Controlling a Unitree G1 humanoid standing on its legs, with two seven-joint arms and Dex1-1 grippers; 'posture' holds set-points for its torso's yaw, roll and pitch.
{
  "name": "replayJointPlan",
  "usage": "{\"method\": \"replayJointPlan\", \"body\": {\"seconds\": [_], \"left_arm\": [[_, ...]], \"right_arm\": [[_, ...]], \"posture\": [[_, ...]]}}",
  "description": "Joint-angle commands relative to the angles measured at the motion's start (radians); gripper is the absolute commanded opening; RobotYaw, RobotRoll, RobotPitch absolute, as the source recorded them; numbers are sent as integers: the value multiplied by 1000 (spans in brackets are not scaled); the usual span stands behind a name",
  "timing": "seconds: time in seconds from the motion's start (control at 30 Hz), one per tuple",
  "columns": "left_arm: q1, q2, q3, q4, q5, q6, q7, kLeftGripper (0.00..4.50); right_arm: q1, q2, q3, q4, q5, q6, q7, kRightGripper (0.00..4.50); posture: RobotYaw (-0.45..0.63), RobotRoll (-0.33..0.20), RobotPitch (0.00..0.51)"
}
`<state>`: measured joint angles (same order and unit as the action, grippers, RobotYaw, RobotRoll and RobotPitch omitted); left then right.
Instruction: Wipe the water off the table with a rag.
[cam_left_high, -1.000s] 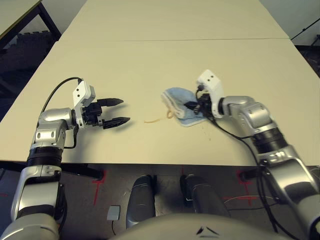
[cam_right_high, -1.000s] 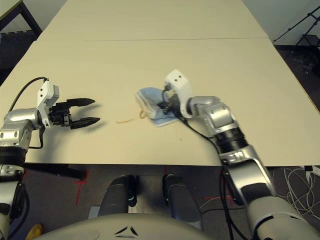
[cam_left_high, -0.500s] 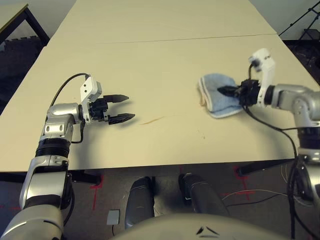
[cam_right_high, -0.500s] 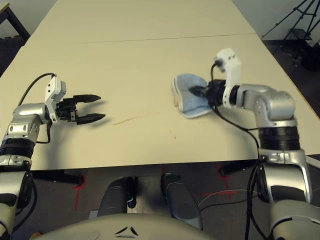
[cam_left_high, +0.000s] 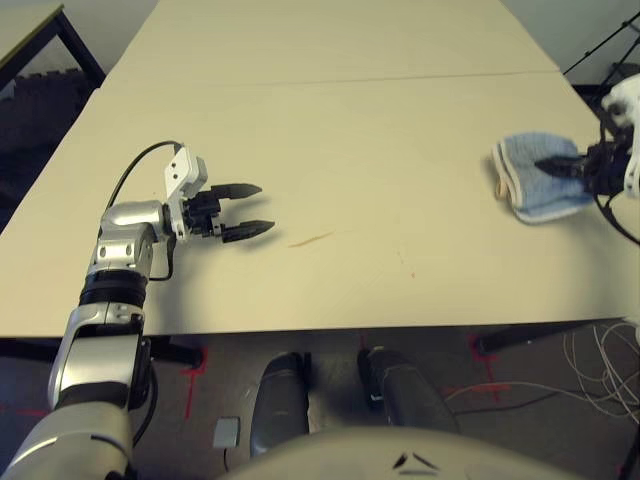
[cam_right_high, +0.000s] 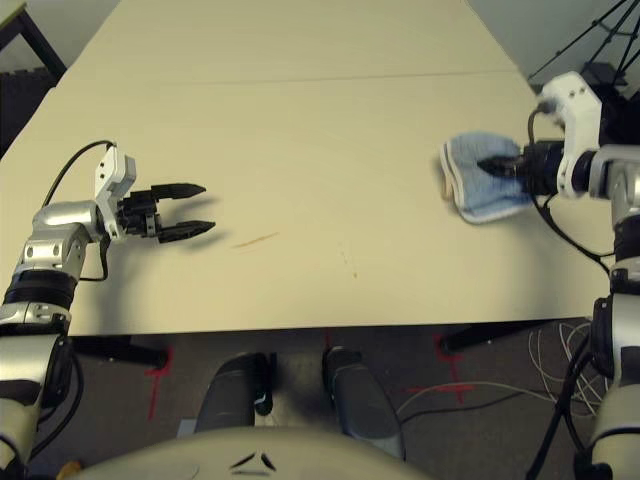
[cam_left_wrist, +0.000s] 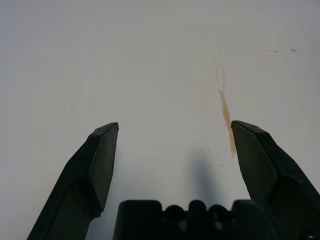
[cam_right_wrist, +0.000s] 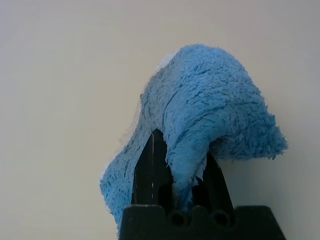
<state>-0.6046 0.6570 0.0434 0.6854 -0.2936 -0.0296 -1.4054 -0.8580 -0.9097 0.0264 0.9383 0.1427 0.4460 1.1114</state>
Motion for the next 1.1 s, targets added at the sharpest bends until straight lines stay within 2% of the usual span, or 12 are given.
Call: {"method": "replayJointPlan", "body": {"seconds": [0.03, 0.17, 0.2, 0.23, 0.33, 0.53, 0.7, 0.83, 1.1], "left_arm": [[24, 20, 21, -12, -5, 2, 2, 4500], [33, 29, 32, -21, -2, 1, 12, 4500], [35, 30, 36, -26, -4, 1, 19, 4500], [38, 30, 43, -31, -7, 3, 28, 4500], [45, 22, 71, -47, -24, 9, 69, 4500], [46, -18, 171, -74, -60, 10, 250, 4500], [45, -67, 288, -97, -89, 1, 493, 4500], [48, -89, 352, -81, -68, -43, 683, 4500], [30, -74, 379, 29, 7, -151, 922, 4500]], "right_arm": [[-18, 46, 7, 83, -36, -69, -4, 51], [-21, 81, 1, 150, -81, -146, -92, 51], [-22, 85, -3, 163, -90, -169, -118, 794], [-25, 88, -11, 173, -94, -188, -142, 1005], [-41, 85, -52, 188, -85, -250, -211, 2071], [-57, 75, -167, 168, -28, -369, -309, 4475], [-25, 106, -316, 145, 81, -478, -358, 4475], [20, 151, -403, 124, 150, -570, -376, 4475], [135, 246, -443, 26, 209, -646, -366, 4475]], "posture": [[-208, 0, 118], [-197, 0, 119], [-195, 0, 120], [-194, 0, 121], [-190, 0, 126], [-181, 0, 136], [-166, 0, 144], [-151, 0, 153], [-138, 0, 163]]}}
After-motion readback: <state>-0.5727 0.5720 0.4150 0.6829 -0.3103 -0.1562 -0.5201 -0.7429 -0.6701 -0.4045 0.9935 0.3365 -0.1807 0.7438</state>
